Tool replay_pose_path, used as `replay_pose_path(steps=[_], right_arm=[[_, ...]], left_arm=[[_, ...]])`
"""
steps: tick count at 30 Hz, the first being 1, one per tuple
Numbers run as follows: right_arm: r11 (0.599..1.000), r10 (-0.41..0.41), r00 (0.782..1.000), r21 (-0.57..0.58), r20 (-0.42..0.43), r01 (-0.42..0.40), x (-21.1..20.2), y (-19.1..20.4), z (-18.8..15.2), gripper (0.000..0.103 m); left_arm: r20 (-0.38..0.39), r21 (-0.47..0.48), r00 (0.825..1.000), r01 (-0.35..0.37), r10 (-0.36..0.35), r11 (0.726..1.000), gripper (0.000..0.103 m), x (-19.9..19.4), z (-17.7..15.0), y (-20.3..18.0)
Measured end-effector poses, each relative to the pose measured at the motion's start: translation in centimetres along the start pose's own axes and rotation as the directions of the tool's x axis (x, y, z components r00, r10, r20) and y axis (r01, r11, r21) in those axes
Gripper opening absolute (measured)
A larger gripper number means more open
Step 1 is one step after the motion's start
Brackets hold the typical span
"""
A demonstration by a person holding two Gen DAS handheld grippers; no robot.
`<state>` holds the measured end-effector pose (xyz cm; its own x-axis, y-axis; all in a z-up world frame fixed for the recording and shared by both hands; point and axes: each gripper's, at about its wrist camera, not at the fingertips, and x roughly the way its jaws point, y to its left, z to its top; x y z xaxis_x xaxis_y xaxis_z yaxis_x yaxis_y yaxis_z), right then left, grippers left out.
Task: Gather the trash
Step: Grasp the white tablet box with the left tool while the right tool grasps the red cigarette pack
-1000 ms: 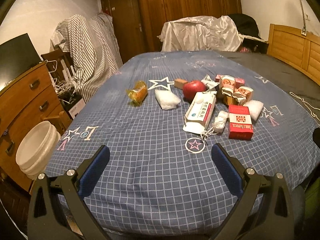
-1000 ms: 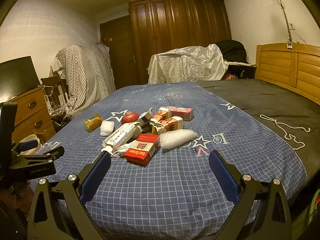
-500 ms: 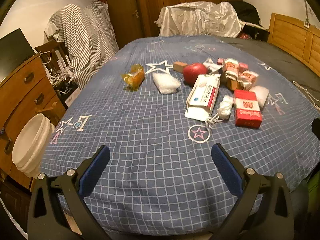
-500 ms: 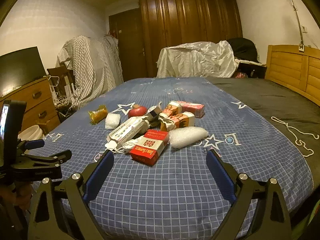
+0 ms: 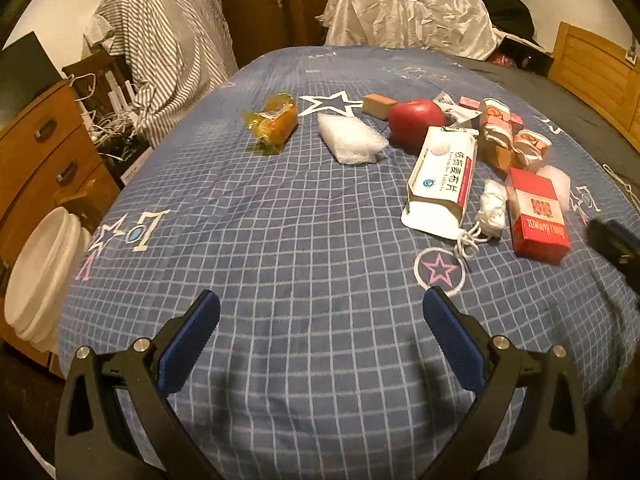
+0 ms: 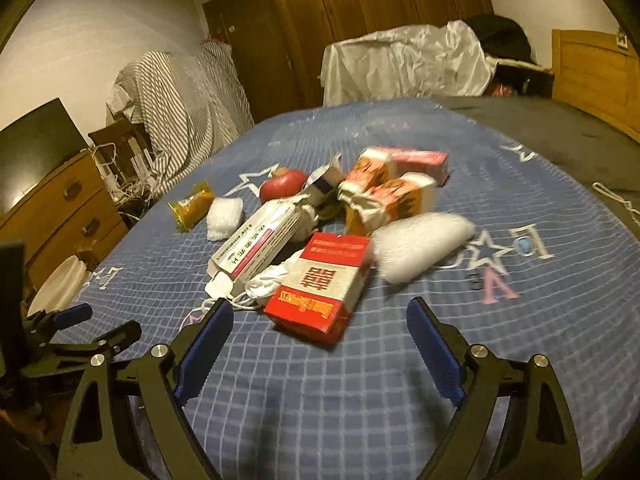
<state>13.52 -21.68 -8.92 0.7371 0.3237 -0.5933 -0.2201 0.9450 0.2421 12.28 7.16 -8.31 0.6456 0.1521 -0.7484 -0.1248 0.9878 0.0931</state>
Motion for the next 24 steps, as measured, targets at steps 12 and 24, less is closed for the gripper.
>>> replay_pose_path(steps=[12, 24], right_arm=[[0.997, 0.008, 0.994, 0.08, -0.107, 0.0, 7.2, -0.3, 0.8, 0.058], [0.996, 0.033, 0.995, 0.08, -0.096, -0.025, 5.4, -0.2, 0.9, 0.072]], left_arm=[[-0.017, -0.041, 0.994, 0.106, -0.106, 0.994, 0.095, 2.0, 1.7, 1.1], [0.041, 0.078, 0.968, 0.242, -0.246, 0.967, 0.095, 3.6, 7.1, -2.7]])
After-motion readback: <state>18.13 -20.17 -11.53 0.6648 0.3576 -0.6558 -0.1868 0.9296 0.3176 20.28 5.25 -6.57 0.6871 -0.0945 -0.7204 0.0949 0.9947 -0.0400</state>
